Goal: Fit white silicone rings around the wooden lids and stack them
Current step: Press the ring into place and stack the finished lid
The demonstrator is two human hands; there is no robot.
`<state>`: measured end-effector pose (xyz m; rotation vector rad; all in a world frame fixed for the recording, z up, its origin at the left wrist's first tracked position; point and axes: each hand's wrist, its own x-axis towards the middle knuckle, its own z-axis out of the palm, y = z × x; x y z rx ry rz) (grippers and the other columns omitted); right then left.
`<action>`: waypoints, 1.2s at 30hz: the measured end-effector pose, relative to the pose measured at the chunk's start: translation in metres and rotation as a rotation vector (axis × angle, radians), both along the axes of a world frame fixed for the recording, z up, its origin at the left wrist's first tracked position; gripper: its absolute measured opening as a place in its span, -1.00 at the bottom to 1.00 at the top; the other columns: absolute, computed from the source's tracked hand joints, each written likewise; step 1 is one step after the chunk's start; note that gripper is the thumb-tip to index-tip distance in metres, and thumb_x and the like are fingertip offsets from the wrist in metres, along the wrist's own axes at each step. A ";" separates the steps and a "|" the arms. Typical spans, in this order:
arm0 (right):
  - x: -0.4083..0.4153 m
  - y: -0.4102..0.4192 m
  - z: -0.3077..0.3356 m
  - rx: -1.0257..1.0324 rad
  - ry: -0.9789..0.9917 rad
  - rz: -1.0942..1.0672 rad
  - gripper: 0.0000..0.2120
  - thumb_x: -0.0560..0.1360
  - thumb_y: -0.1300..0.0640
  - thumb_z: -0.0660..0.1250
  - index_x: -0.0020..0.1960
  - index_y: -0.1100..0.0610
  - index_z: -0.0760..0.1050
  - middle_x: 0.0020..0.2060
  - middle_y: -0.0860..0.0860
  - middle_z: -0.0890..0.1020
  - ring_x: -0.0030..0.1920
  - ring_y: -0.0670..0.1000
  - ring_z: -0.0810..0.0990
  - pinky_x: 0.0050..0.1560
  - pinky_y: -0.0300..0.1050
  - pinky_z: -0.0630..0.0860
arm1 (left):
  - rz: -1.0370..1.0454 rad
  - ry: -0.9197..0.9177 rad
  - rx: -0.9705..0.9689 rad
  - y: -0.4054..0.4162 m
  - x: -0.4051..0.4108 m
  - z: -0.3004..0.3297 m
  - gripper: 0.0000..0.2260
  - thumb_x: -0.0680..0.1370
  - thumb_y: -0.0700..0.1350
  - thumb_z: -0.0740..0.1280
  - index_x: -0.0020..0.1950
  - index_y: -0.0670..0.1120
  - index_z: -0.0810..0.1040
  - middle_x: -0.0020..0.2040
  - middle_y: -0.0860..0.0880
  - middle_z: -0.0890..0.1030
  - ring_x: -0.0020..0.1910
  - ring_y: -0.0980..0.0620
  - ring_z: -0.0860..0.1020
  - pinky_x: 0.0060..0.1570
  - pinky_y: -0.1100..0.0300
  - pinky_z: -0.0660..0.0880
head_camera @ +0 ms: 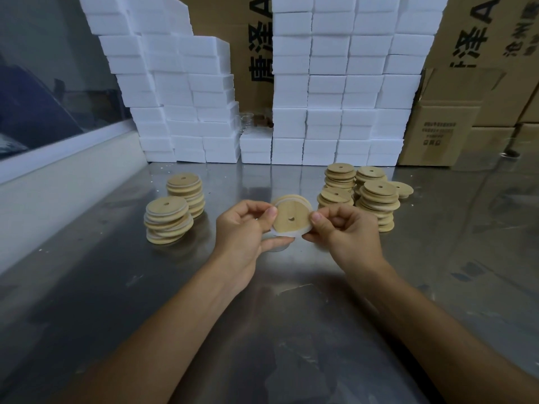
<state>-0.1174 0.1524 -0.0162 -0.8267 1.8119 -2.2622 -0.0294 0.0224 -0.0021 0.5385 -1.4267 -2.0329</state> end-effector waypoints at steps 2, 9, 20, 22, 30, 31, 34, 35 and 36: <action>0.001 0.001 0.001 -0.012 -0.005 -0.013 -0.88 0.49 0.39 0.38 -0.21 0.28 0.57 -0.41 0.05 0.68 -0.36 -0.04 0.69 -0.30 -0.28 0.60 | -0.003 -0.009 0.028 0.000 0.000 0.001 -0.89 0.53 -0.33 0.36 -0.19 -0.21 0.54 0.03 -0.33 0.55 0.02 -0.27 0.63 -0.24 -0.06 0.64; 0.006 -0.001 -0.002 0.006 -0.043 0.027 -0.93 0.52 0.30 0.38 -0.09 0.33 0.59 -0.25 0.16 0.70 -0.23 0.02 0.70 -0.17 -0.17 0.66 | -0.010 0.006 0.179 0.000 -0.001 0.002 -0.89 0.55 -0.36 0.32 -0.17 -0.24 0.51 0.12 -0.36 0.57 0.03 -0.28 0.64 -0.28 -0.07 0.63; 0.002 -0.003 -0.003 0.125 0.141 -0.093 -0.90 0.53 0.40 0.34 -0.16 0.30 0.55 -0.32 0.13 0.65 -0.32 -0.04 0.67 -0.22 -0.19 0.64 | 0.036 -0.013 -0.174 0.000 -0.001 -0.002 -0.87 0.53 -0.32 0.38 -0.18 -0.16 0.51 -0.03 -0.23 0.62 -0.06 -0.15 0.67 -0.26 -0.05 0.65; 0.002 -0.003 -0.006 0.243 0.324 -0.167 -0.90 0.52 0.37 0.36 -0.16 0.25 0.54 -0.32 0.07 0.65 -0.29 -0.02 0.66 -0.17 -0.13 0.63 | 0.086 -0.034 -0.450 -0.004 -0.001 -0.005 -0.84 0.50 -0.30 0.42 -0.18 -0.08 0.52 -0.09 -0.15 0.66 -0.09 -0.11 0.67 -0.24 -0.04 0.66; 0.004 0.000 -0.006 0.254 0.665 -0.257 -0.90 0.52 0.30 0.37 -0.13 0.14 0.53 -0.29 -0.14 0.59 -0.25 -0.20 0.57 -0.25 -0.44 0.43 | 0.099 0.038 -0.777 -0.004 -0.003 -0.008 -0.77 0.50 -0.24 0.43 -0.20 0.08 0.53 -0.20 0.09 0.62 -0.13 -0.05 0.64 -0.36 0.00 0.63; 0.005 -0.001 -0.006 0.231 0.589 -0.224 -0.89 0.54 0.27 0.36 -0.12 0.10 0.51 -0.27 -0.14 0.60 -0.24 -0.17 0.60 -0.23 -0.35 0.51 | 0.094 0.047 -0.733 -0.003 -0.003 -0.007 -0.78 0.50 -0.26 0.43 -0.20 0.05 0.54 -0.18 0.03 0.62 -0.13 -0.07 0.65 -0.38 -0.01 0.64; 0.008 -0.005 -0.008 0.153 0.245 -0.057 -0.89 0.58 0.23 0.32 -0.12 0.12 0.47 -0.24 0.02 0.63 -0.24 -0.04 0.63 -0.21 -0.06 0.63 | 0.089 0.030 -0.593 -0.001 -0.003 -0.007 -0.79 0.49 -0.30 0.43 -0.22 -0.01 0.55 -0.16 -0.10 0.63 -0.16 -0.07 0.67 -0.41 0.04 0.63; 0.009 -0.005 -0.008 0.119 0.136 -0.013 -0.89 0.58 0.22 0.32 -0.12 0.16 0.47 -0.25 0.06 0.64 -0.25 -0.03 0.63 -0.22 -0.05 0.64 | 0.079 0.023 -0.551 -0.001 -0.002 -0.006 -0.80 0.50 -0.31 0.43 -0.22 -0.03 0.55 -0.16 -0.11 0.64 -0.17 -0.06 0.67 -0.40 0.05 0.63; 0.009 -0.005 -0.008 0.090 0.054 0.013 -0.89 0.58 0.21 0.32 -0.12 0.20 0.49 -0.26 0.08 0.65 -0.25 -0.03 0.63 -0.22 -0.07 0.65 | 0.065 0.018 -0.512 0.000 -0.002 -0.006 -0.81 0.50 -0.32 0.42 -0.21 -0.05 0.55 -0.16 -0.10 0.64 -0.18 -0.05 0.68 -0.38 0.03 0.64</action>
